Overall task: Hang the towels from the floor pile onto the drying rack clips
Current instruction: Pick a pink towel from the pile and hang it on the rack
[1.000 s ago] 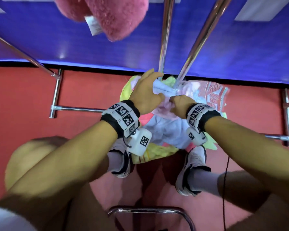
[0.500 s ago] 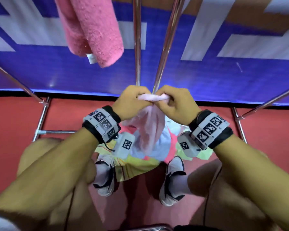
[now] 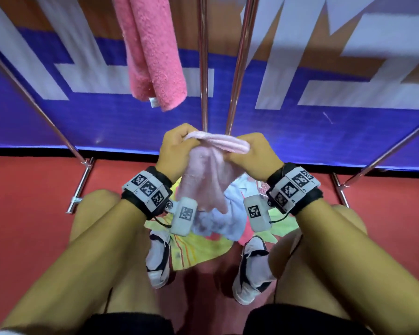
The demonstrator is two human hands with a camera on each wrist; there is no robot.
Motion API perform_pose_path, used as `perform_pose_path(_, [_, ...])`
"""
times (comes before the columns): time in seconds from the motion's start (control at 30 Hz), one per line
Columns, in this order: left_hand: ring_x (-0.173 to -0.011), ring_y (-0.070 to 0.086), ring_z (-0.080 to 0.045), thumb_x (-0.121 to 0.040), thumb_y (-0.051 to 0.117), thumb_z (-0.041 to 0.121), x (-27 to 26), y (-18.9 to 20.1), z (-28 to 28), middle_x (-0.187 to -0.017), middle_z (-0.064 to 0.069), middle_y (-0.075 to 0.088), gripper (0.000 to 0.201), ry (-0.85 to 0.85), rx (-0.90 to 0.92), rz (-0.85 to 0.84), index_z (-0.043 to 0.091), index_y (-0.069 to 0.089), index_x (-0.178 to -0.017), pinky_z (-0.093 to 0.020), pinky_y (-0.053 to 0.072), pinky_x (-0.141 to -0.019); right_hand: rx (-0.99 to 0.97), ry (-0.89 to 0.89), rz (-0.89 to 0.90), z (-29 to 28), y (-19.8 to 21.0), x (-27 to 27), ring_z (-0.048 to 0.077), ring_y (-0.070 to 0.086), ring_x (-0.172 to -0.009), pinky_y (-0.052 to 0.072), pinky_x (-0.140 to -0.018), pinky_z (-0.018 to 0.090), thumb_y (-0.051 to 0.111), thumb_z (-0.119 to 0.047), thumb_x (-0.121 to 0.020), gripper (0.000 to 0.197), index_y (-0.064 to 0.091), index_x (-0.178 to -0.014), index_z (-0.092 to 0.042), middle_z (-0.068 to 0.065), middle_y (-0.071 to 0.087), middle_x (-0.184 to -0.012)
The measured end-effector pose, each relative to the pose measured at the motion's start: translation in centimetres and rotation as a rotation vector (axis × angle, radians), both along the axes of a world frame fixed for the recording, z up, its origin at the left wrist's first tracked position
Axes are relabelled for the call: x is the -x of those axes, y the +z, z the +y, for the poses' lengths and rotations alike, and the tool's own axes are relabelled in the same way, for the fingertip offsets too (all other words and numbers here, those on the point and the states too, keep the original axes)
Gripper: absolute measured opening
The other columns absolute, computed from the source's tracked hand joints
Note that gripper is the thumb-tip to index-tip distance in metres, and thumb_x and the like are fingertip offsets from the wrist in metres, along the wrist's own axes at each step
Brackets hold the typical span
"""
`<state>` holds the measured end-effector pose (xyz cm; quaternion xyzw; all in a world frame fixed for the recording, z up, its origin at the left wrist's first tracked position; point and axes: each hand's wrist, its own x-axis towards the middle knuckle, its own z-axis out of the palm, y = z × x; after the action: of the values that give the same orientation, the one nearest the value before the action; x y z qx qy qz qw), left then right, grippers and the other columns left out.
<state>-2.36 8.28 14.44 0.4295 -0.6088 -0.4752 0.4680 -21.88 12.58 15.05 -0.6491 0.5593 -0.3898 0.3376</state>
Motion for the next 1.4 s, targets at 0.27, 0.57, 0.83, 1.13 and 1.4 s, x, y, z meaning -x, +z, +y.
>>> perform_pose_path(0.27, [-0.058,0.045,-0.004,-0.066,0.06,0.022,-1.0,-5.8,3.7,-0.065,0.001,0.051,0.008,0.032,-0.149,-0.238,0.021,0.052,-0.065,-0.029,0.042,-0.06,0.032,-0.202,-0.058,4.5,-4.3,-0.7,0.01,0.054,-0.066,0.047,-0.065,0.031,0.077,-0.019,-0.078,0.017,0.06,-0.084,-0.021,-0.006,0.062,-0.073])
perform_pose_path(0.57, [-0.066,0.058,0.006,-0.07,0.069,0.011,0.9,-7.1,7.3,-0.078,0.005,0.065,0.029,-0.259,-0.014,-0.286,0.009,0.067,-0.099,-0.012,0.041,-0.064,0.037,-0.112,0.131,6.7,-5.9,-3.1,0.016,0.05,-0.061,0.038,-0.057,0.031,0.063,-0.021,-0.069,0.021,0.048,-0.055,-0.029,-0.004,0.053,-0.061])
perform_pose_path(0.83, [-0.064,0.052,-0.017,-0.071,0.049,0.038,-1.0,-6.1,7.0,-0.066,0.004,0.061,0.024,-0.097,0.022,-0.305,0.018,0.062,-0.067,-0.038,0.047,-0.065,-0.138,-0.061,0.059,7.2,-7.0,-1.9,0.01,0.049,-0.06,0.04,-0.055,0.024,0.074,-0.01,-0.067,0.025,0.053,-0.075,-0.022,0.008,0.061,-0.067])
perform_pose_path(1.13, [-0.075,0.063,-0.01,-0.062,0.068,0.04,-0.6,-6.8,7.1,-0.081,0.008,0.069,0.022,-0.111,-0.094,-0.313,0.029,0.067,-0.081,-0.03,0.052,-0.071,-0.002,-0.249,-0.09,7.7,-6.7,-1.5,0.008,0.049,-0.063,0.042,-0.057,0.018,0.069,0.004,-0.07,0.027,0.058,-0.083,-0.017,-0.006,0.058,-0.07])
perform_pose_path(1.4, [-0.071,0.063,-0.003,-0.079,0.073,0.012,0.9,-7.1,8.0,-0.079,-0.001,0.071,0.015,-0.224,-0.046,-0.328,0.004,0.07,-0.091,-0.025,0.051,-0.064,0.03,-0.18,-0.02,7.9,-7.3,-2.1,0.013,0.058,-0.069,0.053,-0.068,0.032,0.068,0.005,-0.07,0.041,0.058,-0.094,-0.027,-0.006,0.064,-0.081])
